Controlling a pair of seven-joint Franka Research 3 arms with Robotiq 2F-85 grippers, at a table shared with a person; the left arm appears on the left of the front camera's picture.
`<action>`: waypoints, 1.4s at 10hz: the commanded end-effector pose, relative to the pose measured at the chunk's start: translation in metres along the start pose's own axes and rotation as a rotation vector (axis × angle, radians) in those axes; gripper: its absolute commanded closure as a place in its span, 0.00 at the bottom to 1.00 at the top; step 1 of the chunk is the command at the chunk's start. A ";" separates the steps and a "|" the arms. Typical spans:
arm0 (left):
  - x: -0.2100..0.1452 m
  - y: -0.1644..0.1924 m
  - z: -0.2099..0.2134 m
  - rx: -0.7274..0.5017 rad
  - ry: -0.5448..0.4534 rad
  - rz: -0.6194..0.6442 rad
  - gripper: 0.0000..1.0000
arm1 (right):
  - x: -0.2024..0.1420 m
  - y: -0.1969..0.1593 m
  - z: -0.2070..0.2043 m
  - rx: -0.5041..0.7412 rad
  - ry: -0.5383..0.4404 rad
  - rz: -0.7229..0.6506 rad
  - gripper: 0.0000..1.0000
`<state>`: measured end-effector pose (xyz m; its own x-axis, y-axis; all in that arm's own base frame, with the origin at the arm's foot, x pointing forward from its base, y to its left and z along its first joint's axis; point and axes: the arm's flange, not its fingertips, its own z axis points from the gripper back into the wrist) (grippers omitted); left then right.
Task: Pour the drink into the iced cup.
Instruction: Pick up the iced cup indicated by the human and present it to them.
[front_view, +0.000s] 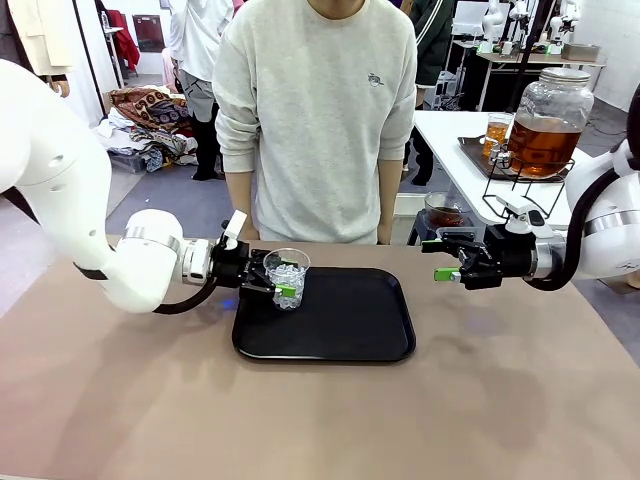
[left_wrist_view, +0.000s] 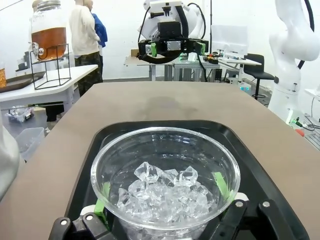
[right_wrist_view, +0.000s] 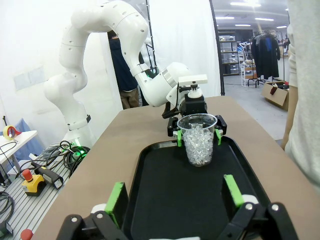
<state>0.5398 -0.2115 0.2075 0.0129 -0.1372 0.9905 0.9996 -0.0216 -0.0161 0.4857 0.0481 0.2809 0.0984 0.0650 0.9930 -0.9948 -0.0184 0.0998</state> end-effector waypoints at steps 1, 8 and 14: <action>-0.001 0.005 -0.006 0.004 -0.021 0.016 0.39 | 0.003 -0.003 -0.002 -0.005 0.001 -0.001 0.00; 0.032 -0.001 -0.003 0.026 -0.076 -0.037 0.39 | 0.003 -0.003 -0.002 -0.005 0.001 -0.001 0.00; 0.116 0.039 -0.012 0.054 -0.066 -0.049 0.39 | 0.003 -0.003 -0.002 -0.005 0.001 -0.001 0.00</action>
<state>0.5724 -0.2330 0.3180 -0.0569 -0.0714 0.9958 0.9982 0.0127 0.0580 0.4857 0.0481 0.2808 0.0984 0.0650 0.9930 -0.9948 -0.0185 0.0998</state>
